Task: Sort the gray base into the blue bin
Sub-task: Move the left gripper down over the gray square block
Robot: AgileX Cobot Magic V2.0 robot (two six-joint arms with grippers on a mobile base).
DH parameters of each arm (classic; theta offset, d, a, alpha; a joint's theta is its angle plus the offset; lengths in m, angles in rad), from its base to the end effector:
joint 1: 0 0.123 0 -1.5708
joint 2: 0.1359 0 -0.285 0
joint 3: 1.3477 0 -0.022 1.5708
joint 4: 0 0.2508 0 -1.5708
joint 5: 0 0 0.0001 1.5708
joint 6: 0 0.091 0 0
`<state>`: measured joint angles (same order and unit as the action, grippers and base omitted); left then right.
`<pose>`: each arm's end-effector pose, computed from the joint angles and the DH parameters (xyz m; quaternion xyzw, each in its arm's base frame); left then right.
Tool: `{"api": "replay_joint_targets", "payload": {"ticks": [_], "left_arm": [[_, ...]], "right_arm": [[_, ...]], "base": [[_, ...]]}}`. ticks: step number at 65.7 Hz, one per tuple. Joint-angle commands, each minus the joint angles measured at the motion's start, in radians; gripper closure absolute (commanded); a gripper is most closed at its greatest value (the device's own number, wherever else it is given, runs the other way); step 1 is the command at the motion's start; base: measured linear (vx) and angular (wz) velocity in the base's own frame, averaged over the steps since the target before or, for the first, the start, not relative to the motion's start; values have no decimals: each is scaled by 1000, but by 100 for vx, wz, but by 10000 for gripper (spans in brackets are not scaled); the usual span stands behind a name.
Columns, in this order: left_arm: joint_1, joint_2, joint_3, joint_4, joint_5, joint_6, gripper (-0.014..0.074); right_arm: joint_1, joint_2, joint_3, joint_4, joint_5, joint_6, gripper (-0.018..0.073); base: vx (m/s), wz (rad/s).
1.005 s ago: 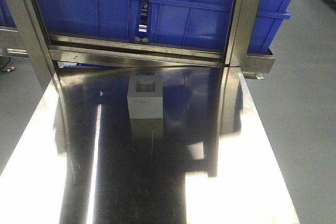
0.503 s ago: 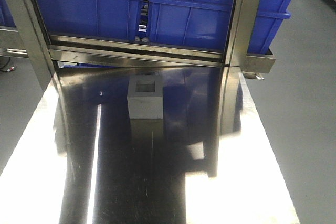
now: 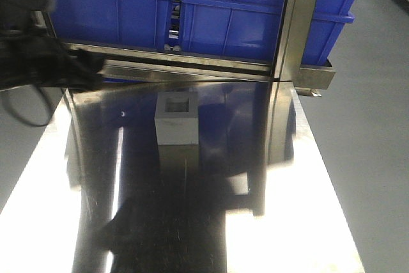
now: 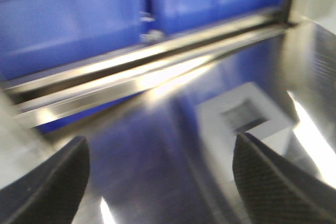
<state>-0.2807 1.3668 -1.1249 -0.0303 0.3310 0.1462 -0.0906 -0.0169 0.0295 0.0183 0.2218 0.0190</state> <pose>0.2998 -0.0874 0.3479 0.1719 0.8389 -0.0463 0.5143 0.0553 -0.0047 0.1840 0.0469 0.7557 -0.0160 0.6530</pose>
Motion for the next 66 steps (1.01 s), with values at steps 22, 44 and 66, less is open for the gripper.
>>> {"api": "replay_joint_targets", "payload": {"ticks": [22,44,66], "left_arm": [[-74,407,-457,-6,108,-231,43],[-74,647,-706,-91,270,-239,43],[-64,725,-741,-89,281,-267,43]], "right_arm": [[0,-2,0,-7,-74,-7,564],[0,-2,0,-7,-74,-7,564],[0,-2,0,-7,-74,-7,564]], "base": [[0,0],[0,0],[0,0]]}}
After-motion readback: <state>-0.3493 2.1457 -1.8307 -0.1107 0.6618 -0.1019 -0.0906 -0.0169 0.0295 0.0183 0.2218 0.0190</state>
